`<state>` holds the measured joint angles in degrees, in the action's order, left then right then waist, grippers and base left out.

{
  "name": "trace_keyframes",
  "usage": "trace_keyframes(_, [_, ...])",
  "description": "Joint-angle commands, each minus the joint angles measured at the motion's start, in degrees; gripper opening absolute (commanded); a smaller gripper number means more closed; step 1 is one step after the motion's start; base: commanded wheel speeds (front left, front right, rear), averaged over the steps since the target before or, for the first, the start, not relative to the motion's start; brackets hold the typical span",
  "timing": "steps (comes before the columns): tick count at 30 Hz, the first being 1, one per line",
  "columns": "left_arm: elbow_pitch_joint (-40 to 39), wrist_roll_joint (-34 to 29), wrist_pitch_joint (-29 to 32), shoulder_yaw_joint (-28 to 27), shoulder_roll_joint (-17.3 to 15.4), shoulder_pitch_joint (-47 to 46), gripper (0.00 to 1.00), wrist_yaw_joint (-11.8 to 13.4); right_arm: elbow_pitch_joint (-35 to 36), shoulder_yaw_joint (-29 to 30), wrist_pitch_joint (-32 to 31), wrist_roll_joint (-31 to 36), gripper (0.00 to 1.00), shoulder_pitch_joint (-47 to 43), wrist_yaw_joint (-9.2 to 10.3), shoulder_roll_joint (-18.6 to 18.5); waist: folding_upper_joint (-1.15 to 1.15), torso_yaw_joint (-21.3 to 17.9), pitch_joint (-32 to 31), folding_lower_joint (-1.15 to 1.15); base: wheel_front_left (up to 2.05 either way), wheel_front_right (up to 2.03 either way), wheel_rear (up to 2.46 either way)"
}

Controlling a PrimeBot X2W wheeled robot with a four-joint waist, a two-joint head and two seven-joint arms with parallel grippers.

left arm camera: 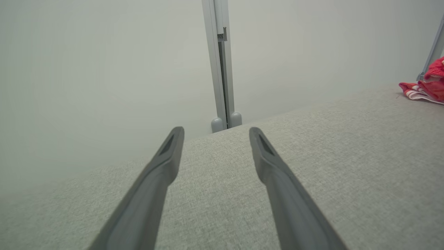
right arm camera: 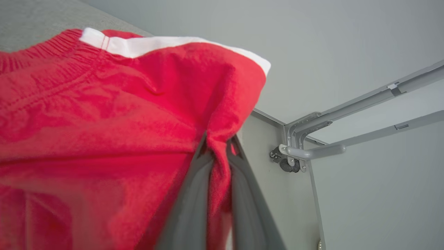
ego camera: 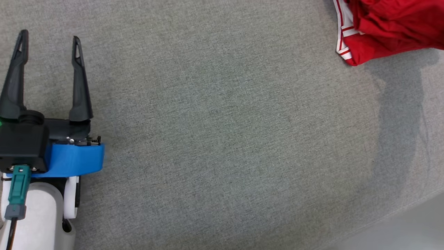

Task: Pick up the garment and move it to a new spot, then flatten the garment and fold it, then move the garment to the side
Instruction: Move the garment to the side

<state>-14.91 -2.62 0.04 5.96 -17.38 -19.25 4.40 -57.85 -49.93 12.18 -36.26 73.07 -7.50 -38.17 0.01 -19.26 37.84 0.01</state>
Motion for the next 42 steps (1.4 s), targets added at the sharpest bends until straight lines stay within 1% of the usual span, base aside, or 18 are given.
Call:
trace_keyframes(1, [-0.46,-0.42,0.26,-0.39,-0.28,-1.22,1.0,0.1,-1.14,-0.28,0.04,0.79,0.0,1.67,0.01,0.45,-0.01,0.17,0.31,-0.01,0.0,0.0,0.0])
trace_keyframes(8, [-1.84,-0.27,0.69,-0.28,-0.51,-1.24,1.0,0.53,-11.92,-0.6,0.59,3.66,0.0,5.73,0.01,4.05,-0.01,1.77,2.07,-0.01,0.0,0.0,0.0])
trace_keyframes(9, [-1.91,-0.21,0.67,-0.23,-0.43,-1.18,1.0,0.65,-12.93,-0.23,0.79,3.83,0.16,6.13,0.01,4.47,-0.01,2.04,2.25,-0.01,0.0,0.0,0.0])
trace_keyframes(10, [-1.98,-0.19,0.59,-0.22,-0.42,-1.1,1.0,0.73,-13.69,0.14,0.99,4.1,0.62,6.68,0.01,4.52,-0.01,2.26,2.37,-0.01,0.0,0.0,0.0])
trace_keyframes(11, [-2.01,-0.13,0.48,-0.24,-0.4,-1.01,1.0,0.91,-14.44,0.29,1.05,4.48,1.0,6.94,0.01,4.4,-0.01,2.51,2.43,-0.01,0.0,0.0,0.0])
trace_keyframes(15, [-1.6,0.14,-0.18,-0.69,-0.3,-0.08,1.0,1.59,-15.62,1.67,1.8,5.18,1.0,7.14,0.01,4.21,-0.01,3.14,1.7,-0.01,0.0,0.0,0.0])
trace_keyframes(20, [0.79,1.59,-2.25,-0.74,0.58,1.42,1.0,2.16,-15.76,4.39,2.92,6.12,1.0,6.85,0.01,5.06,-0.01,4.05,-1.69,-0.01,0.0,0.0,0.0])
trace_keyframes(22, [2.05,2.28,-3.29,-0.76,0.99,2.21,1.0,2.44,-12.65,6.54,3.04,6.52,1.0,7.06,0.01,4.92,-0.01,4.61,-3.67,-0.01,0.0,0.0,0.0])
trace_keyframes(24, [3.47,3.12,-4.46,-1.03,1.39,3.01,1.0,2.71,-8.81,9.35,3.01,7.26,1.0,5.22,0.01,4.45,-0.01,5.26,-5.6,-0.01,0.0,0.0,0.0])
trace_keyframes(29, [7.14,5.35,-7.25,-1.25,2.76,6.0,1.0,3.19,1.79,18.77,3.05,10.32,1.0,-1.65,0.0,5.94,-0.01,7.62,-10.81,-0.01,0.0,0.0,0.0])
trace_keyframes(33, [10.22,7.25,-9.27,-1.76,3.92,8.63,1.0,3.43,9.83,25.95,3.05,13.67,1.0,-9.73,0.0,9.14,-0.01,9.65,-14.7,-0.01,0.0,0.0,0.0])
trace_keyframes(36, [12.26,8.38,-10.38,-2.03,4.42,10.72,1.0,3.52,15.09,30.24,3.05,15.9,1.0,-15.99,0.0,12.17,-0.01,10.9,-17.42,-0.01,0.0,0.0,0.0])
trace_keyframes(42, [16.22,10.31,-11.76,-1.88,5.3,13.9,1.0,2.95,23.22,35.76,3.07,18.22,1.0,-28.56,0.0,16.9,-0.01,13.48,-22.05,-0.01,0.0,0.0,0.0])
